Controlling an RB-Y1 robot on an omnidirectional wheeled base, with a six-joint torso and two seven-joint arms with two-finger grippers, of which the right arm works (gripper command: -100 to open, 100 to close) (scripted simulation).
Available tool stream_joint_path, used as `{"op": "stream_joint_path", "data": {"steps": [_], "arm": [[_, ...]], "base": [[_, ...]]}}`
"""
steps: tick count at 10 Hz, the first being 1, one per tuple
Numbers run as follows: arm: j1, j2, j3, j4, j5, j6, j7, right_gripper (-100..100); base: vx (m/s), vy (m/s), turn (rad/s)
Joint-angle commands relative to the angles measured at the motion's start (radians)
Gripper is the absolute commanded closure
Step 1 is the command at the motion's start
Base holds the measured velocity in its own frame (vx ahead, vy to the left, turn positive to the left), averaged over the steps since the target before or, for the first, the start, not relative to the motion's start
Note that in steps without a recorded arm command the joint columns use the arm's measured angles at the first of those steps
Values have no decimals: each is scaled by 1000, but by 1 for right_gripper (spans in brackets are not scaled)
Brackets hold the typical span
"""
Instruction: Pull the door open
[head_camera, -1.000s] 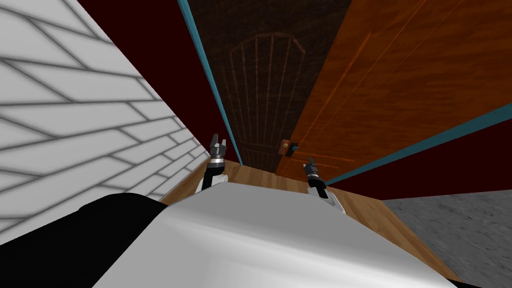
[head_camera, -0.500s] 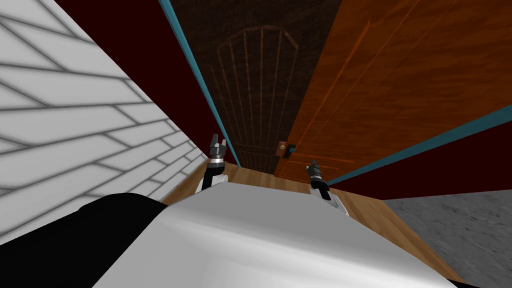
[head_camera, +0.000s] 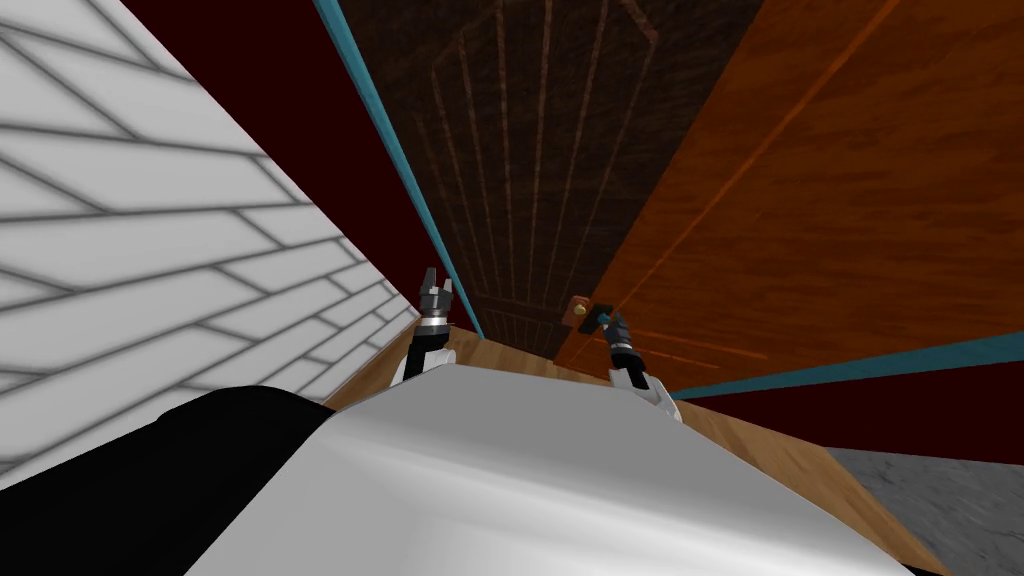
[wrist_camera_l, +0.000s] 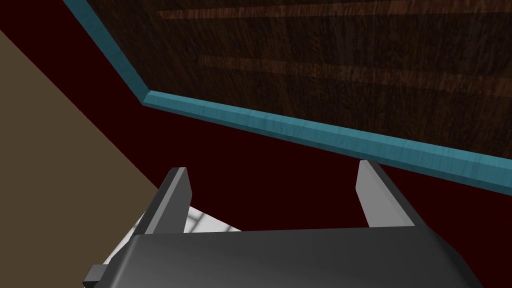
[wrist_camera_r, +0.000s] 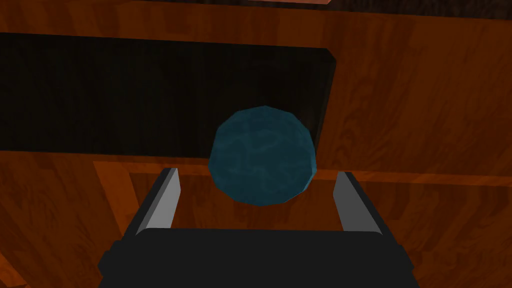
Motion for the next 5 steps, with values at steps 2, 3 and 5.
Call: {"op": "stream_joint_path", "data": {"steps": [2, 3, 5], "arm": [[0, 0, 0, 0, 0, 0, 0, 100], [0, 0, 0, 0, 0, 0, 0, 100], [0, 0, 0, 0, 0, 0, 0, 100]], "base": [[39, 22, 0], [-30, -18, 10], [-23, -9, 14]]}}
